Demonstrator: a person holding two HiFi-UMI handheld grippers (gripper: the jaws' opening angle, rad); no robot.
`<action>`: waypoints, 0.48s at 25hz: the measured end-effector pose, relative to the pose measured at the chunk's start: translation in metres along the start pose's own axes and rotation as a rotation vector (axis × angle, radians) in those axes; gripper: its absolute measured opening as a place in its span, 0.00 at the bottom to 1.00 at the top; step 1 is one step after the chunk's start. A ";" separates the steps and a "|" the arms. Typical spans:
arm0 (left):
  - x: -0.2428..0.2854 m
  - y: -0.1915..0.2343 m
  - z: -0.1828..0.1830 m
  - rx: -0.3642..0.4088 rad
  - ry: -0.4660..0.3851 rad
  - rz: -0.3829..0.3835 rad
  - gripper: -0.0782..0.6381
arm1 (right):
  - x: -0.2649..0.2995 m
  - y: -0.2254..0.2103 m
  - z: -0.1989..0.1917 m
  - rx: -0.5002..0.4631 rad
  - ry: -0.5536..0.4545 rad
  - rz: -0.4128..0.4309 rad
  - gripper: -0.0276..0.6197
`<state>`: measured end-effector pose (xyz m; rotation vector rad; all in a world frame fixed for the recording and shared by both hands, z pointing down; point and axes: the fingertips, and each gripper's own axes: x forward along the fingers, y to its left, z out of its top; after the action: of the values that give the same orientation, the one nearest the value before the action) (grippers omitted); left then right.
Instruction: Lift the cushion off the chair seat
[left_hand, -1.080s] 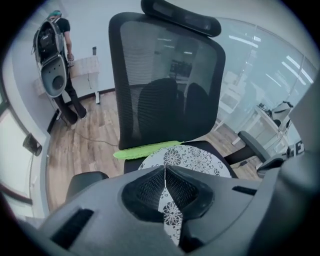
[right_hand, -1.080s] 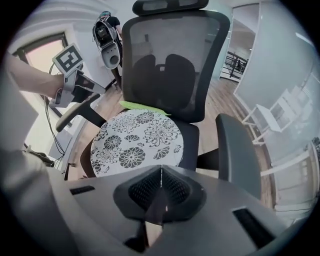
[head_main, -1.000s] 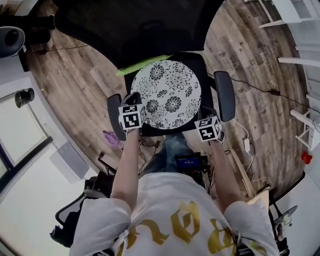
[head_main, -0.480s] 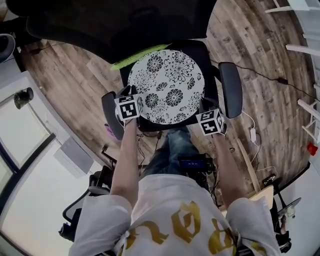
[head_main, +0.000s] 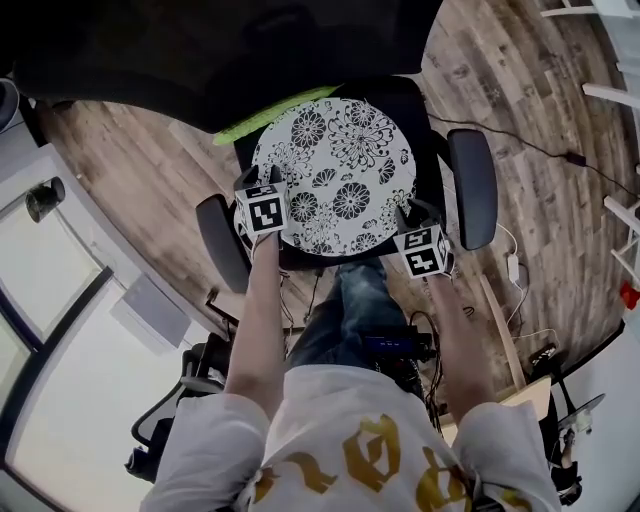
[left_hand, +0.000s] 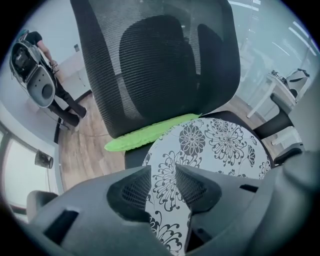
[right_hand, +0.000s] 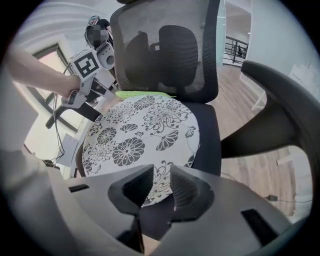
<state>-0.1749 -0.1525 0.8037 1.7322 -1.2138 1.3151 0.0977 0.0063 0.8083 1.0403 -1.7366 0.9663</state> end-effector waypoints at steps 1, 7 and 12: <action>0.003 -0.001 -0.001 0.003 0.014 0.005 0.29 | 0.002 -0.001 -0.001 0.011 -0.002 -0.002 0.19; 0.019 0.011 -0.007 0.025 0.048 0.046 0.34 | 0.016 -0.014 0.007 0.043 -0.061 -0.064 0.27; 0.026 0.008 -0.011 0.088 0.058 0.085 0.38 | 0.023 -0.031 -0.002 0.113 -0.073 -0.110 0.31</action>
<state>-0.1850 -0.1533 0.8319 1.7075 -1.2252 1.4785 0.1203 -0.0081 0.8356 1.2450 -1.6797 0.9765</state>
